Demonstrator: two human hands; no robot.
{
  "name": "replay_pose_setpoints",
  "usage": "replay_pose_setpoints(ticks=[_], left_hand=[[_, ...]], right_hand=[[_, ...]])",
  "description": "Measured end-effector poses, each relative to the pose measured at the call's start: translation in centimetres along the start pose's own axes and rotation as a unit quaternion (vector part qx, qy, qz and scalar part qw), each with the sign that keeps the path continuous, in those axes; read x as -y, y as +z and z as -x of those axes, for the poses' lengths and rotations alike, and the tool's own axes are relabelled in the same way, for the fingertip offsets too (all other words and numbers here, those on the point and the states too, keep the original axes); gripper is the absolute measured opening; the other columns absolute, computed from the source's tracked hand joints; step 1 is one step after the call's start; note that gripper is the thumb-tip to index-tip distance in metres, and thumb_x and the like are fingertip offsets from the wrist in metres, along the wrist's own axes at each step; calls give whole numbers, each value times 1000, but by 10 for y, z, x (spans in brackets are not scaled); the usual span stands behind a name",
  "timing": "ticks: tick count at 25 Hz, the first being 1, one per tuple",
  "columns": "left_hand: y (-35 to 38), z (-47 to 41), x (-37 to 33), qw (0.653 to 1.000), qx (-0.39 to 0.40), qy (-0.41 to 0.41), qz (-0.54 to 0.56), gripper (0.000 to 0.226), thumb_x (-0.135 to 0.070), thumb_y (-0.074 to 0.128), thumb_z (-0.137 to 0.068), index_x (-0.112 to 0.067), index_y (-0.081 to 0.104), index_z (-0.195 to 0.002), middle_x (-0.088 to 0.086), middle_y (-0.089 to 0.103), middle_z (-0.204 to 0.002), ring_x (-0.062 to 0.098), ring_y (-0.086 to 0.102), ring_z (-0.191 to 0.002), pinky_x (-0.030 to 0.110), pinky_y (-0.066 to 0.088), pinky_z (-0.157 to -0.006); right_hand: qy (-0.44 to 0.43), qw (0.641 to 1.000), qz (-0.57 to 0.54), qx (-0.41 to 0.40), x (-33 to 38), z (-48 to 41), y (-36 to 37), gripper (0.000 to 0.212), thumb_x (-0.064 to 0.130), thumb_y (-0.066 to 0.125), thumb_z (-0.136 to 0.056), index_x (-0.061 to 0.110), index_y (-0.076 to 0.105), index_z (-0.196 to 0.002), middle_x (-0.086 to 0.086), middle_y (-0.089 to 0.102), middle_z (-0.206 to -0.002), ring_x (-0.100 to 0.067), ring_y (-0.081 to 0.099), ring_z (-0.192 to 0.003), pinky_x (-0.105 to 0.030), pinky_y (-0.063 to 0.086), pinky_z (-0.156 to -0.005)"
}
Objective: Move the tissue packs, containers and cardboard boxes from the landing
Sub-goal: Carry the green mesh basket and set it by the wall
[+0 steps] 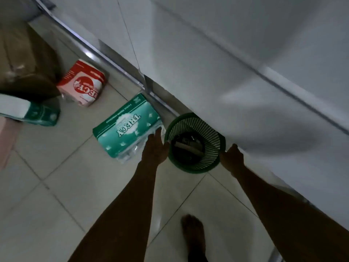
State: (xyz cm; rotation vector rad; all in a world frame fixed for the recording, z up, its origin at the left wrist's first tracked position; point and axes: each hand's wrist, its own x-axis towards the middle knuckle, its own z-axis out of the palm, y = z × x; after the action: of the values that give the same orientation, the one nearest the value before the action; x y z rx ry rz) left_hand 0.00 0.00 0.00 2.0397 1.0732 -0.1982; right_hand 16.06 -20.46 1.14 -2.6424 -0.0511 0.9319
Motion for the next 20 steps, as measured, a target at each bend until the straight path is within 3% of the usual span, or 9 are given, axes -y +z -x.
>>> replay_pose_setpoints(ticks=[3,5,8,13,17,20], left_hand=[[26,-24,7,995,-20,-50,82,64,-29,47,-102,-18,17,-157,13,31,-157,29,37,-141,39,32,-113],[35,-27,4,992,-45,-46,112,51,-18,48,-102,-15,34,-150,12,51,-144,22,55,-123,33,47,-97],[37,-23,-3,988,-96,-27,122,34,-5,47,-98,-12,58,-130,12,67,-121,25,64,-105,31,52,-82],[23,-7,9,984,-106,-71,124,32,-4,54,-92,-7,59,-124,13,68,-113,29,66,-98,41,57,-82],[4,28,32,982,-121,-79,120,28,-4,57,-93,-2,58,-120,14,67,-111,29,66,-97,36,54,-76],[-25,68,61,971,-158,-96,153,30,-3,58,-90,-4,58,-120,14,69,-107,29,67,-93,39,56,-76]], right_hand=[[-17,1000,14,20,-3,-31,20,41,15,45,-100,-7,41,-133,-23,53,-128,-35,55,-112,-37,46,-92],[-27,999,22,10,-6,-39,29,34,16,44,-99,-3,47,-127,-20,57,-122,-30,56,-102,-30,42,-82],[-31,999,11,-16,-3,-38,31,33,20,44,-99,0,50,-125,-17,60,-121,-31,59,-105,-29,42,-81],[-82,995,-53,1,15,-13,28,43,21,47,-100,14,42,-141,-11,58,-131,-32,57,-115,-40,46,-96],[-100,993,-52,27,27,19,34,41,17,49,-99,18,45,-140,-11,62,-125,-28,60,-108,-42,55,-89],[-145,988,-24,41,57,62,42,40,18,49,-99,18,47,-139,-7,62,-124,-22,59,-106,-31,51,-82]])
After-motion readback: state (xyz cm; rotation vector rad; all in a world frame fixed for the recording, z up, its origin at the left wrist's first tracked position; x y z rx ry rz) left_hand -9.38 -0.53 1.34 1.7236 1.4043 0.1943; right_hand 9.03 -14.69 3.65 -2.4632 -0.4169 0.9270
